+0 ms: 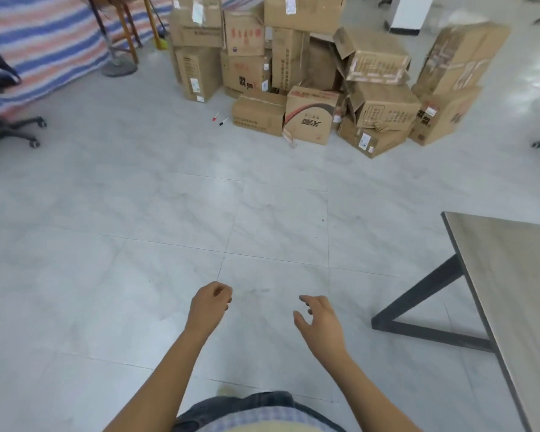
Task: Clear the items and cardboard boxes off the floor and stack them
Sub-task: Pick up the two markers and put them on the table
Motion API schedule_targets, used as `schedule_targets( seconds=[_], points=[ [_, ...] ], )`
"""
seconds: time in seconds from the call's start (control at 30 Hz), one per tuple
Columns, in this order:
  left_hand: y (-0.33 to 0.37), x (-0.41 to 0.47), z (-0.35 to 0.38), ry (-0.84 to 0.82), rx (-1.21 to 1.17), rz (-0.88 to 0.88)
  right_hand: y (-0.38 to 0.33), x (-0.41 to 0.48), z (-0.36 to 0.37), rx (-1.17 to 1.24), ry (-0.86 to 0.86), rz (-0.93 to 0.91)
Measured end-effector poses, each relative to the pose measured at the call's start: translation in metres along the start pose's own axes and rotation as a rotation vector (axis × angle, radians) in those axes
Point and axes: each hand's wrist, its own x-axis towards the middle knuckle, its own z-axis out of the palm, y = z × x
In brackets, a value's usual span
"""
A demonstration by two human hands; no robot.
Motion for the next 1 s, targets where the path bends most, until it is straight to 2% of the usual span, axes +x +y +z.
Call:
schedule_targets(
  seconds=[0.2, 0.43, 0.53, 0.77, 0.9, 1.0],
  points=[
    [-0.027, 0.048, -0.092, 0.146, -0.112, -0.054, -0.072, 0.041, 0.06, -0.053, -0.114, -0.048],
    [-0.066, 0.08, -0.117, 0.086, -0.177, -0.267, -0.121, 0.093, 0.104, -0.164, -0.29, -0.104],
    [-0.064, 0.113, -0.137, 0.149, -0.184, -0.313, -0.142, 0.133, 0.12, -0.162, -0.329, -0.122],
    [-0.034, 0.235, -0.19, 0.264, -0.123, -0.356, -0.228, 0.297, 0.152, -0.086, -0.332, -0.207],
    [0.008, 0.307, -0.22, 0.349, -0.183, -0.355, -0.282, 0.386, 0.147, -0.074, -0.276, -0.261],
    [0.04, 0.355, -0.235, 0.334, -0.192, -0.313, -0.305, 0.44, 0.155, -0.083, -0.283, -0.216]
  ],
)
